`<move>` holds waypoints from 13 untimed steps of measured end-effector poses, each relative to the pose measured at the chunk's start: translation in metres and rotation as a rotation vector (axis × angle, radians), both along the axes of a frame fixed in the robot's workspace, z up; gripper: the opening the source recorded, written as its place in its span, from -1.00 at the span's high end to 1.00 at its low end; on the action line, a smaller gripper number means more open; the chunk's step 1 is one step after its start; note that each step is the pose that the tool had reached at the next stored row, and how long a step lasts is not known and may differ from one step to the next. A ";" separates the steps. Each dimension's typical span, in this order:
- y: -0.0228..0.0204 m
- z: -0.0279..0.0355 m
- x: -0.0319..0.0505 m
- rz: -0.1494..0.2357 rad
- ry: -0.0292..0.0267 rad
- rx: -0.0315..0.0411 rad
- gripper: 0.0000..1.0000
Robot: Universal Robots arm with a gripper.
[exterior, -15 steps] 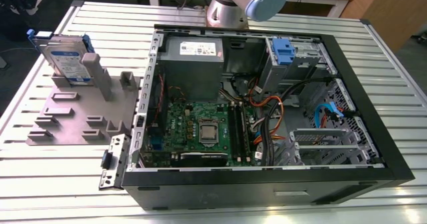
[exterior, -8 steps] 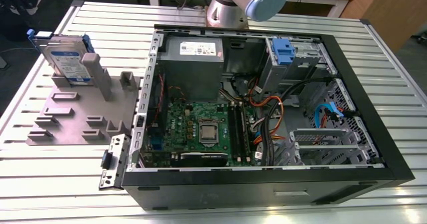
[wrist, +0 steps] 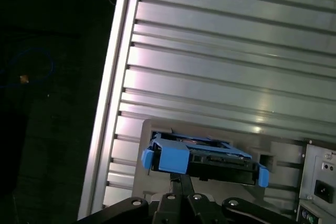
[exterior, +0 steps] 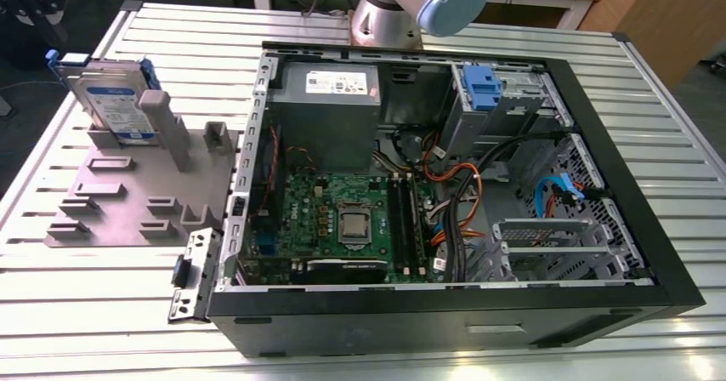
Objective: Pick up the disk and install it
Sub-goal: 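Pick up the disk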
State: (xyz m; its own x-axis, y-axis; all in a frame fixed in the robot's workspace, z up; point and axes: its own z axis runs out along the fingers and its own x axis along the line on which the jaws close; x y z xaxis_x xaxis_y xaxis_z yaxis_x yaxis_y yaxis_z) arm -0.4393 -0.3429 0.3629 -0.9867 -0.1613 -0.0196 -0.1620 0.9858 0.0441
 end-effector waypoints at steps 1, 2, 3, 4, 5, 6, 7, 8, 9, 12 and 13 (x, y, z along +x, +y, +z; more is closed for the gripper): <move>0.0000 0.0000 0.0000 0.008 0.0000 0.0000 0.79; 0.0000 0.0001 0.0000 0.011 0.0001 0.0000 0.79; 0.0000 0.0001 0.0000 0.011 0.0001 0.0000 0.79; 0.0000 0.0000 0.0000 0.012 0.0001 0.0000 0.79; 0.0000 0.0000 0.0000 0.012 0.0001 0.0000 0.79; 0.0000 0.0000 0.0000 0.012 0.0000 0.0000 0.79; 0.0000 0.0000 0.0000 0.012 0.0001 0.0000 0.79; 0.0000 0.0000 0.0000 0.012 0.0000 0.0000 0.79; 0.0000 0.0000 0.0000 0.012 0.0001 0.0000 0.79; 0.0000 0.0000 0.0000 0.013 0.0001 0.0000 0.79; 0.0000 0.0000 0.0000 0.013 0.0000 0.0000 0.79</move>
